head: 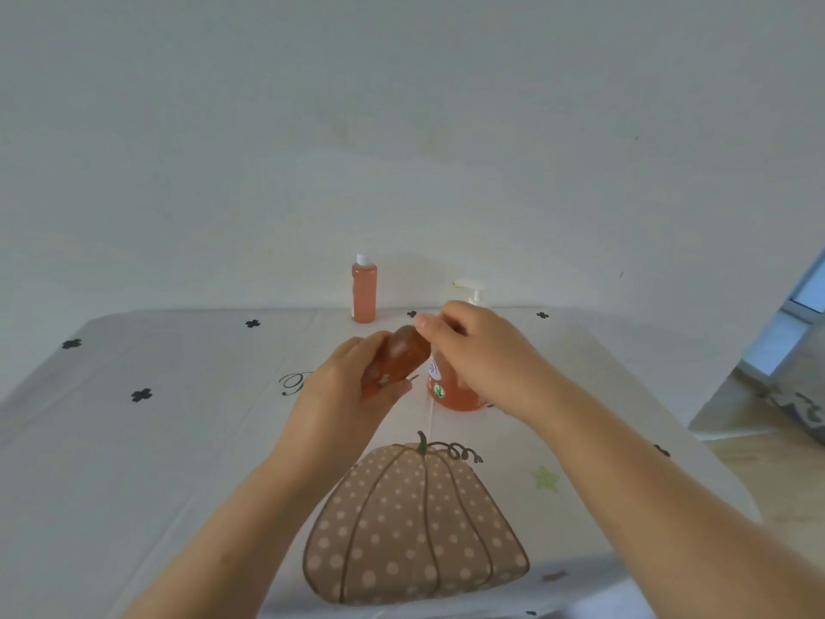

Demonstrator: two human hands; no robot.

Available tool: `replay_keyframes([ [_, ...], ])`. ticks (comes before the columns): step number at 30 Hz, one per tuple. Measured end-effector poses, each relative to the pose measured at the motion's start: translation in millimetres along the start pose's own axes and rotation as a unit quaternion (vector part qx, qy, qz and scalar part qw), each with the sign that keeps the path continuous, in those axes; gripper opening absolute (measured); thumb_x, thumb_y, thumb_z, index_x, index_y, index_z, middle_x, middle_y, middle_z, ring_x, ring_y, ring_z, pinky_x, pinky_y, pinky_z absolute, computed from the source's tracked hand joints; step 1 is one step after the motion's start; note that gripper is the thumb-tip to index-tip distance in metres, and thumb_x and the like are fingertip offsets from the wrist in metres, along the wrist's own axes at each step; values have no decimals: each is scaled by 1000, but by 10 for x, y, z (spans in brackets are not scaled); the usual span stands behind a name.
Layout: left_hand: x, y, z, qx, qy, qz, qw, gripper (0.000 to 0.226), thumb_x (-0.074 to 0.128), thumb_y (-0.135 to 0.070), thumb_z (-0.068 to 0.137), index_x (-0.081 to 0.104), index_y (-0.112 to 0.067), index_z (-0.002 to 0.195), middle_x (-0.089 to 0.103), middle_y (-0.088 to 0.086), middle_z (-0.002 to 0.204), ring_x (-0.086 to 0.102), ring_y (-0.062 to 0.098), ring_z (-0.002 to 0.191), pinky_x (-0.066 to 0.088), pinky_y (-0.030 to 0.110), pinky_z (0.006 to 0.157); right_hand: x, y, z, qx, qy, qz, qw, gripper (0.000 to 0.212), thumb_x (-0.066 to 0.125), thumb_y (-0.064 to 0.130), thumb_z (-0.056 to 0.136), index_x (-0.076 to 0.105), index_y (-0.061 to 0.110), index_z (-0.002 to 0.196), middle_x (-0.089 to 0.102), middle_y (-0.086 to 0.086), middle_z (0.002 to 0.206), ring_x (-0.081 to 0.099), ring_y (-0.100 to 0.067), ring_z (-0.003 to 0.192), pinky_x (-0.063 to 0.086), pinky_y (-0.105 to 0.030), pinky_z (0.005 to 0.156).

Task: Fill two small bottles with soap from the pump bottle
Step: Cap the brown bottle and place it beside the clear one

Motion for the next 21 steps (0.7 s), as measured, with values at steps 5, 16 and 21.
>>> replay_keyframes([
  [5, -260, 268, 185, -85, -9, -60, 995, 32, 74, -14, 84, 57, -34, 103, 64, -15, 85, 60, -9, 77, 42, 8, 63, 356, 239, 276, -2, -3, 51, 999, 38, 43, 59, 100, 55, 23, 94, 71, -2, 89, 71, -23, 84, 57, -43, 81],
  [16, -515, 1008, 868, -179, -58, -178, 966, 36, 73, -8, 83, 60, -23, 114, 58, -4, 78, 53, 14, 66, 43, 23, 63, 928, 124, 1294, 115, -114, 164, 973, 28, 45, 41, 104, 50, 17, 117, 60, 6, 91, 58, -14, 76, 45, -30, 65],
  [21, -490, 1313, 1175, -212, -66, -192, 956, 31, 73, -10, 84, 61, -23, 110, 60, -7, 88, 57, 7, 79, 42, 18, 65, 1135, -16, 1651, 153, -121, 127, 973, 47, 48, 41, 103, 42, 11, 139, 57, 3, 94, 54, -11, 73, 35, -26, 57],
])
Point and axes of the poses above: each hand's wrist, its own z-axis towards the middle knuckle, its own x-axis out of the palm, y = z × x, the point moved 2 cm from there along z, towards the middle knuckle
